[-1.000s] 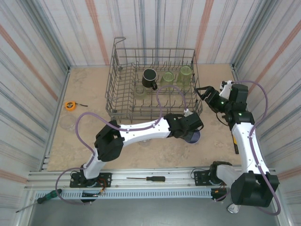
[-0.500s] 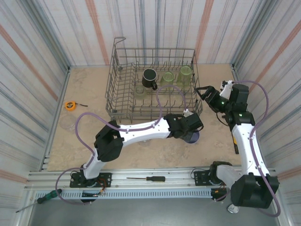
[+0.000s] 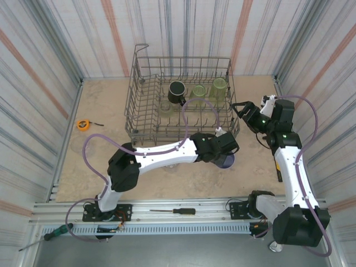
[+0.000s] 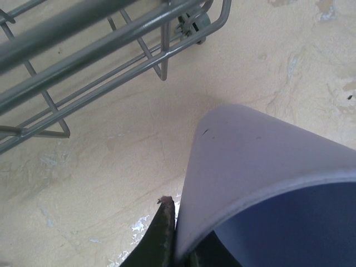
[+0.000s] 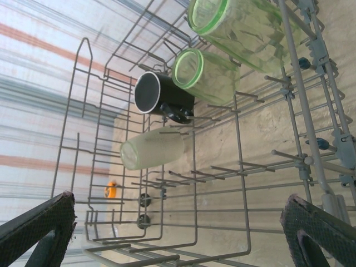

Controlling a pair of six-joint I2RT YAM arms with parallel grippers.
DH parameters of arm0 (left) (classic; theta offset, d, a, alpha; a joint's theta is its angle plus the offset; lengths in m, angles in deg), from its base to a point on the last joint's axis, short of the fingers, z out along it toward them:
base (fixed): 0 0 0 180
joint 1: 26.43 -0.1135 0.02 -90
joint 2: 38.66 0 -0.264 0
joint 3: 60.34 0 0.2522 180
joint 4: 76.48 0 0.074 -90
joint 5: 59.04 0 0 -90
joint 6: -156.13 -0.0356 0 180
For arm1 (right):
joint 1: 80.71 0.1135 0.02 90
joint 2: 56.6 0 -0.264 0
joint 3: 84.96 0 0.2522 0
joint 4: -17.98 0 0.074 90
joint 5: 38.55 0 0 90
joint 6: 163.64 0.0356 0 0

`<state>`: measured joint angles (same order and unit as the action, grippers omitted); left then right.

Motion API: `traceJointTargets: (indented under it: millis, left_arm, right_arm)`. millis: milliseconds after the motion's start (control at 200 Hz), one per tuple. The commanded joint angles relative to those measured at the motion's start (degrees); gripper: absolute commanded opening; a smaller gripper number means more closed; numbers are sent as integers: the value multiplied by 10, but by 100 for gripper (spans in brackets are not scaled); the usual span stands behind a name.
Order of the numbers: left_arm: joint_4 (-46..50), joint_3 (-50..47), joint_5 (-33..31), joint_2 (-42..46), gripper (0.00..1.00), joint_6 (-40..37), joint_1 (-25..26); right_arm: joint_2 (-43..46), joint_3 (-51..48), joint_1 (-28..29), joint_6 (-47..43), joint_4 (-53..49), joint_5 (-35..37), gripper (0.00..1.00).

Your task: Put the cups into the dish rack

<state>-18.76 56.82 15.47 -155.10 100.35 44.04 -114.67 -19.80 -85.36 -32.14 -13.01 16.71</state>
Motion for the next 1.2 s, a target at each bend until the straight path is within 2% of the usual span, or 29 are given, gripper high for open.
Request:
traceJointTargets:
  millis: [0,566,1197]
  left_arm:
    - [17,22,-2,42,0,-19,3]
    - [15,27,6,86,0,-42,-4]
    - [20,70,84,104,0,-65,-44]
  right_arm:
    - [10,4,-5,6,-12,-12,99]
    - [10,-2,-5,6,-14,-11,99]
    - [10,-7,-5,5,-11,-12,99]
